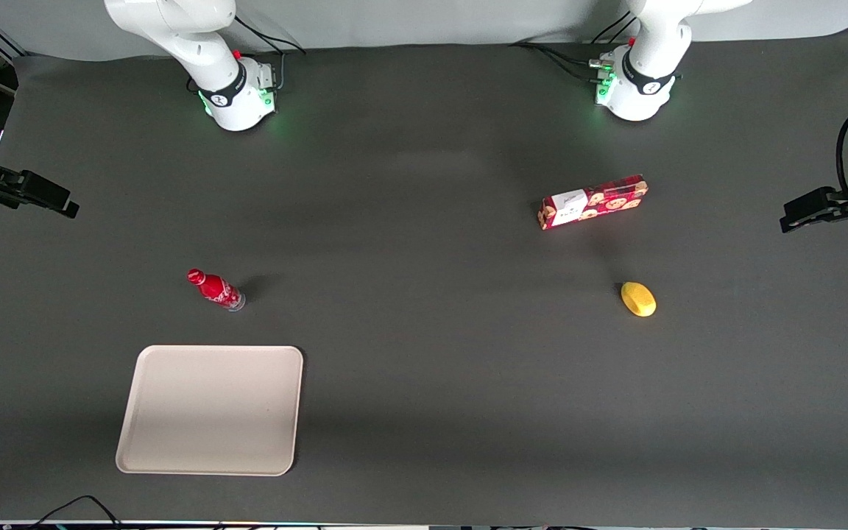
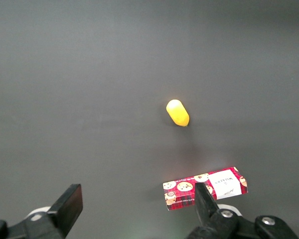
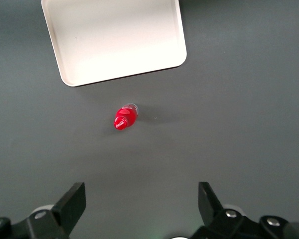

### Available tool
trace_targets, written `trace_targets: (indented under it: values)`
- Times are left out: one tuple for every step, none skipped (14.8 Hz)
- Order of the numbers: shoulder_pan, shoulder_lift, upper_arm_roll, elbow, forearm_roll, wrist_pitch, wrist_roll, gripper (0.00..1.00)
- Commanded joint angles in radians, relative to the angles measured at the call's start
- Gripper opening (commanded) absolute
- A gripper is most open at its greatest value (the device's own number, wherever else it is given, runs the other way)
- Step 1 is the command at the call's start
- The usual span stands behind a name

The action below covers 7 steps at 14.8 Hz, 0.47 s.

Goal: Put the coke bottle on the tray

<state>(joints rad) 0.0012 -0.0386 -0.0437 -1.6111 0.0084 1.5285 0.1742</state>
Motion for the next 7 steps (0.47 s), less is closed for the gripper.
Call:
trace_targets:
  values:
    - [-0.004,-0.014,0.002,-0.009,-0.001,0.007,-0.013,1.0]
    - [-0.006,-0.012,0.002,-0.006,0.001,0.007,-0.009,1.0]
    - [-0.006,-0.007,0.001,-0.003,0.002,0.005,-0.007,1.0]
    - [-0.006,-0.007,0.001,-0.003,0.002,0.007,-0.007,1.0]
    - [-0.006,-0.007,0.001,-0.006,0.002,0.005,-0.006,1.0]
    - [-0.006,-0.007,0.001,-0.006,0.002,-0.002,-0.009,1.0]
    - [-0.006,-0.007,0.001,-0.006,0.002,-0.007,-0.009,1.0]
